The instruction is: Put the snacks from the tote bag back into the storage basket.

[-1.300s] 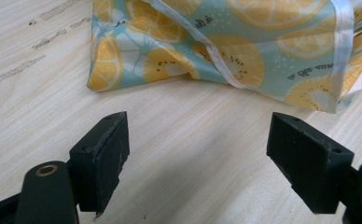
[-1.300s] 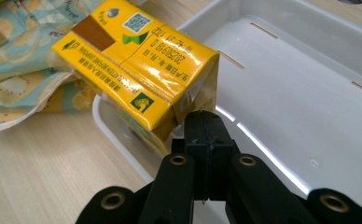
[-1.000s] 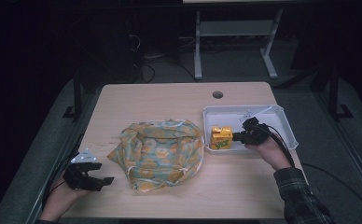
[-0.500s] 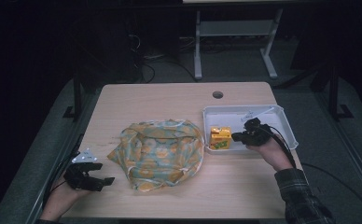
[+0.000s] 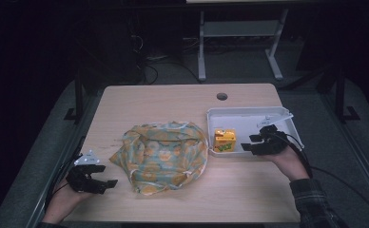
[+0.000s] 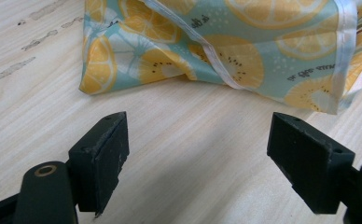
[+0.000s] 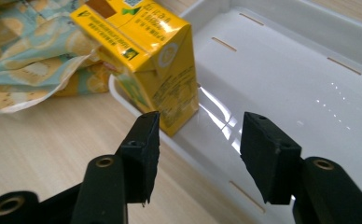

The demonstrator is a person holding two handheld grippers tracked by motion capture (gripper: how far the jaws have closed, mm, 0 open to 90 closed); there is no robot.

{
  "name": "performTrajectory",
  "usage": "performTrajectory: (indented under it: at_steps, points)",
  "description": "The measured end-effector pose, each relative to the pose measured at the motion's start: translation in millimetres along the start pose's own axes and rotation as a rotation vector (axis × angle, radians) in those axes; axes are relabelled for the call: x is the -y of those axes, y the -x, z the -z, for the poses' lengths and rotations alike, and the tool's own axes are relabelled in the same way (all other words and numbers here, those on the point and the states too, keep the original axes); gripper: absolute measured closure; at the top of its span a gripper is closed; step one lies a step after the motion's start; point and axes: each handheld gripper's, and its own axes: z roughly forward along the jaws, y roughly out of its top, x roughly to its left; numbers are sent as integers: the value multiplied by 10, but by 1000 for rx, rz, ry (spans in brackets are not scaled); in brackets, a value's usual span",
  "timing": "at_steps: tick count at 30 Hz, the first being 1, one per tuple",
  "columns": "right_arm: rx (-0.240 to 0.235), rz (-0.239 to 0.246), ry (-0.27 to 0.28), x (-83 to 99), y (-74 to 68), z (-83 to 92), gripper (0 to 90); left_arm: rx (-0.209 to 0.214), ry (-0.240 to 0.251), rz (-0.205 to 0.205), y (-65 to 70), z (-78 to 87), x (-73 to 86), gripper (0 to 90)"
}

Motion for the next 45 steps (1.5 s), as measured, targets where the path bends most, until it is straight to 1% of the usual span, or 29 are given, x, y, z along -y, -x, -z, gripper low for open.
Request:
performTrajectory:
  at_steps: [1, 2, 5, 7, 8, 10, 11, 12, 14, 15, 16, 17, 19, 20, 23, 26, 29, 34, 36, 41, 45]
  points:
    - [2, 2, 14, 20, -6, 20, 450, 2, -1, 2, -1, 0, -2, 203]
    - [-6, -7, 22, 39, -10, 31, 426, 4, -1, 2, -2, 1, -3, 203]
    - [-7, -10, 26, 96, -35, 50, 395, 5, -2, 2, -2, 0, -7, 203]
    - [-1, 3, 24, 122, -64, 60, 366, 6, -3, 3, 4, -1, -9, 203]
    - [2, 9, 33, 137, -84, 73, 356, 7, -4, 3, 6, -2, -10, 203]
    - [-1, 6, 37, 165, -118, 86, 334, 9, -8, -3, 4, -8, -13, 203]
    - [1, 2, 37, 183, -137, 90, 324, 11, -10, 1, 10, -12, -12, 203]
    - [1, 0, 39, 205, -153, 92, 312, 9, -10, -2, 12, -15, -11, 203]
    - [3, 12, 42, 251, -181, 98, 290, 9, -9, -12, 11, -20, -10, 203]
    - [7, 17, 45, 277, -195, 102, 280, 7, -9, -12, 12, -19, -10, 203]
    - [8, 7, 44, 304, -217, 110, 271, 8, -8, -7, 16, -16, -9, 203]
    - [13, 16, 47, 332, -227, 114, 258, 8, -5, -8, 17, -12, -9, 203]
    - [19, 13, 44, 386, -252, 124, 248, 8, 0, -7, 17, -6, -10, 203]
    - [24, 19, 52, 411, -254, 123, 240, 7, -2, -13, 13, -2, -11, 203]
    - [34, 10, 54, 472, -274, 132, 223, 8, -6, -11, 19, 1, -14, 203]
    - [38, -3, 57, 540, -288, 147, 200, 8, 3, -10, 29, -1, -15, 203]
    - [44, 3, 58, 603, -289, 154, 178, 10, 2, -15, 30, -4, -17, 203]
    - [55, 0, 53, 690, -297, 160, 159, 15, -1, -13, 40, -9, -17, 203]
    - [67, 7, 58, 731, -305, 165, 147, 16, -1, -13, 41, -10, -17, 203]
    - [87, -6, 61, 832, -307, 181, 134, 16, -3, -21, 41, -11, -15, 203]
    - [99, -13, 62, 930, -299, 180, 126, 24, -7, -24, 41, -27, -8, 202]
